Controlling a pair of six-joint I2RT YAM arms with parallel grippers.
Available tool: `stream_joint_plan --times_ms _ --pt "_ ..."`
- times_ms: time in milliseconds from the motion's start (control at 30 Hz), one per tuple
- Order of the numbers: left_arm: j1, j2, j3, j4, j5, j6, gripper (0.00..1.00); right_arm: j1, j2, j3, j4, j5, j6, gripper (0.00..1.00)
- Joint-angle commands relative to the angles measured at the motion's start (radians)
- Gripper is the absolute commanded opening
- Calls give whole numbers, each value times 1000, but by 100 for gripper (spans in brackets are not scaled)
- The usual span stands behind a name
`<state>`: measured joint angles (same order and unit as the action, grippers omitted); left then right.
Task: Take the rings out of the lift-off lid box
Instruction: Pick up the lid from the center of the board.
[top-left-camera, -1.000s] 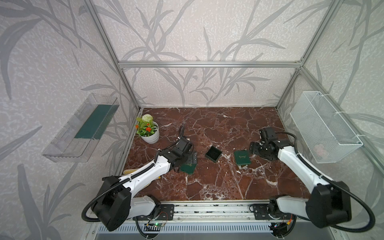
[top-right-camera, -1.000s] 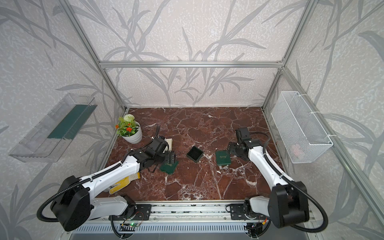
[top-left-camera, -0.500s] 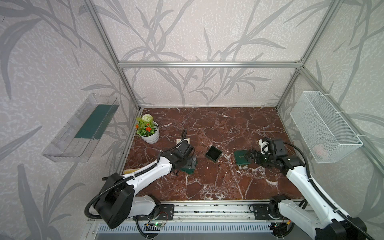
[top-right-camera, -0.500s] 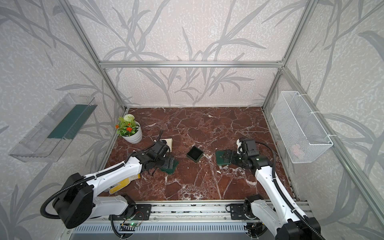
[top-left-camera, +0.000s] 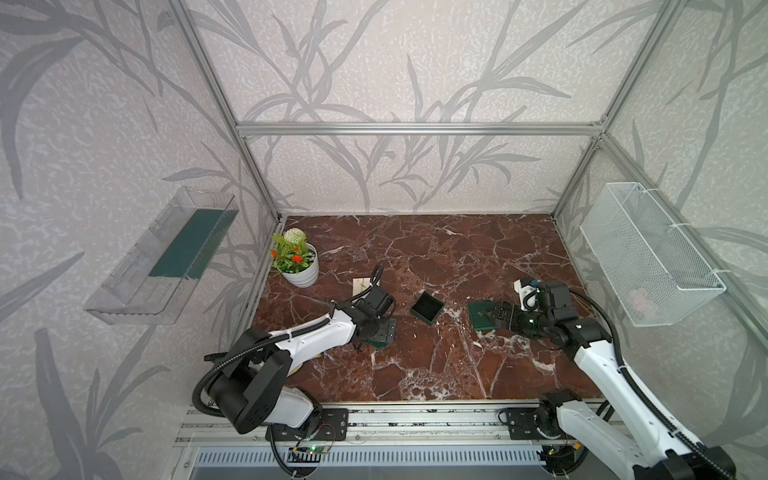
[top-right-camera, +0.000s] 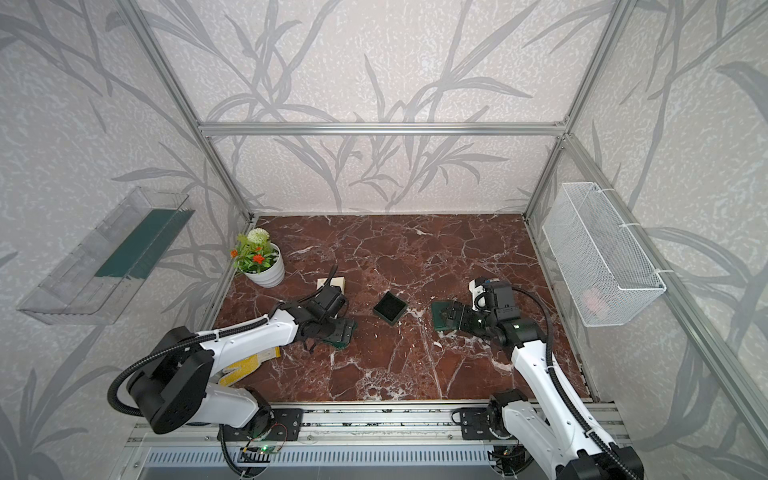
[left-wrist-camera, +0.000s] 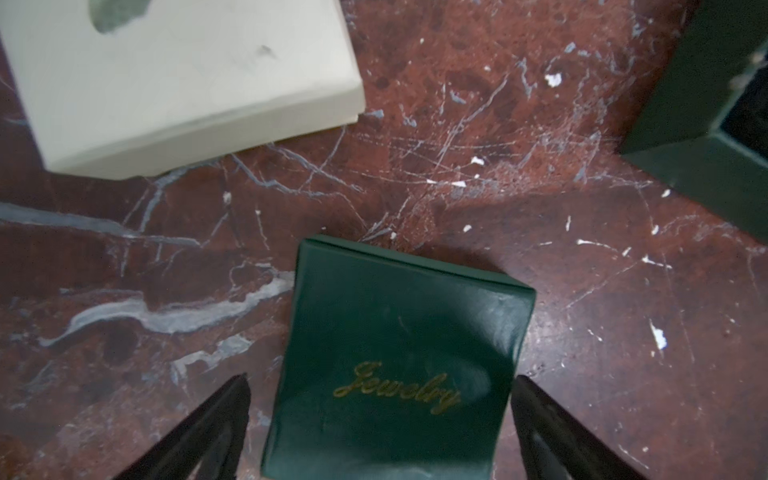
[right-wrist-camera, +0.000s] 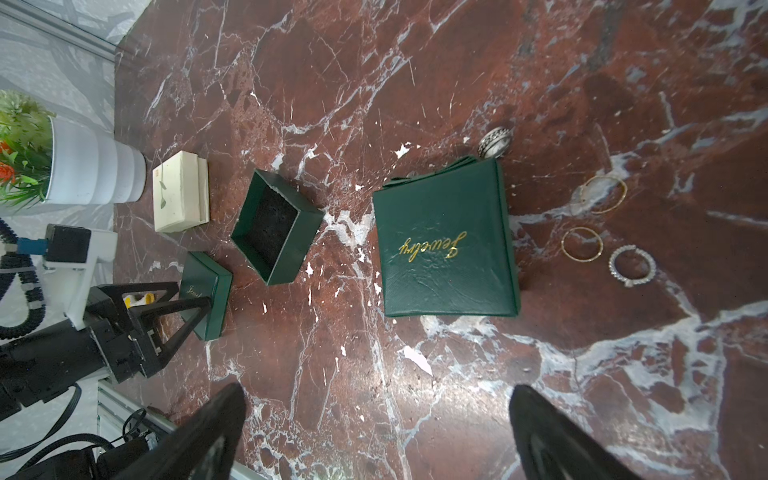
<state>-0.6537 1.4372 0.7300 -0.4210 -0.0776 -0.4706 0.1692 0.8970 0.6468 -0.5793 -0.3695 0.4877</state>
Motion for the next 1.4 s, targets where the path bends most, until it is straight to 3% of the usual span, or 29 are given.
stream_joint_plan --times_ms 0,300,833,1033,1367 --pt "-12 24 -5 21 6 1 94 3 -4 -16 11 -16 12 99" --pt "-36 80 8 5 -62 -3 89 3 -17 -34 19 -9 31 99" --pt "-94 47 75 30 -28 -10 79 40 -15 -132 147 -83 114 99" --pt "-117 86 163 45 -7 18 78 93 -17 -163 200 -57 139 99" --pt "-170 282 393 -10 -27 63 76 124 14 -149 246 -43 136 99"
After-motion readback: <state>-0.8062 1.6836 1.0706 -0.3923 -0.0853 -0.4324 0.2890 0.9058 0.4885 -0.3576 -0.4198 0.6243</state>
